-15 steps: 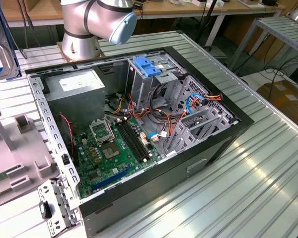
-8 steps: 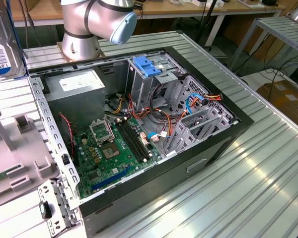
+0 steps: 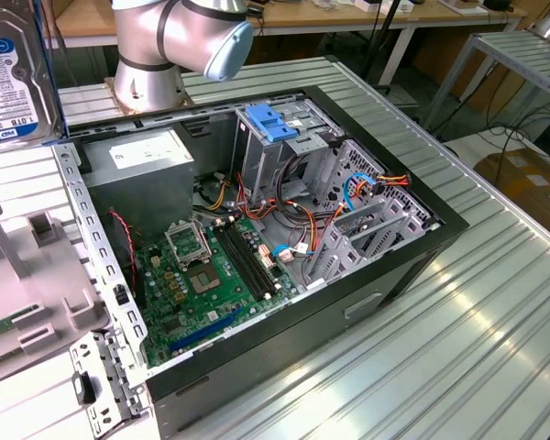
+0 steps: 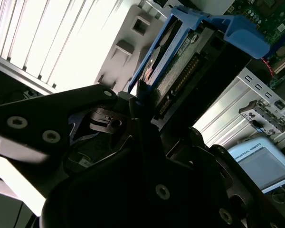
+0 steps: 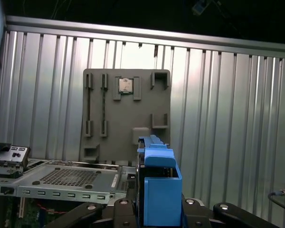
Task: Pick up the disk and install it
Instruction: 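Pick up the disk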
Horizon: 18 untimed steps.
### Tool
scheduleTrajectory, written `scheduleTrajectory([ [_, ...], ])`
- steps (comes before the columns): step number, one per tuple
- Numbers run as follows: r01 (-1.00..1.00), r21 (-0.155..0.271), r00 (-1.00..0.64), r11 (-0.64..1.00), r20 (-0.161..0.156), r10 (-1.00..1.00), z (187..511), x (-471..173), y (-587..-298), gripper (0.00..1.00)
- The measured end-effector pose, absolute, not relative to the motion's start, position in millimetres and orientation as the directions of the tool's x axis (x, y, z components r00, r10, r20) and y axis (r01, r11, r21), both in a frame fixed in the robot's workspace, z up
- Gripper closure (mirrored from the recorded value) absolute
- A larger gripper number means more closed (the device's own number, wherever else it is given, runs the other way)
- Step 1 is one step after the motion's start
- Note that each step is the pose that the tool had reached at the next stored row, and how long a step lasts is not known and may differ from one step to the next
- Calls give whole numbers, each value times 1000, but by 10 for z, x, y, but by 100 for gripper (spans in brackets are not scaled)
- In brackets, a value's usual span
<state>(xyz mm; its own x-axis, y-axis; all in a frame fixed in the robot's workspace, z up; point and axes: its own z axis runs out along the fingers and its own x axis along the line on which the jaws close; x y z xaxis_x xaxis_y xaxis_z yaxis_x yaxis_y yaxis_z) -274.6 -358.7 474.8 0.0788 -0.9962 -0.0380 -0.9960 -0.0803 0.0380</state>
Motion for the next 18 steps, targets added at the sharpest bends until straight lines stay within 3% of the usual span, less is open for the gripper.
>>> scheduleTrajectory([
  [18,-996,39,79,-80,-38,-996,4748,-2472,-3644,64],
])
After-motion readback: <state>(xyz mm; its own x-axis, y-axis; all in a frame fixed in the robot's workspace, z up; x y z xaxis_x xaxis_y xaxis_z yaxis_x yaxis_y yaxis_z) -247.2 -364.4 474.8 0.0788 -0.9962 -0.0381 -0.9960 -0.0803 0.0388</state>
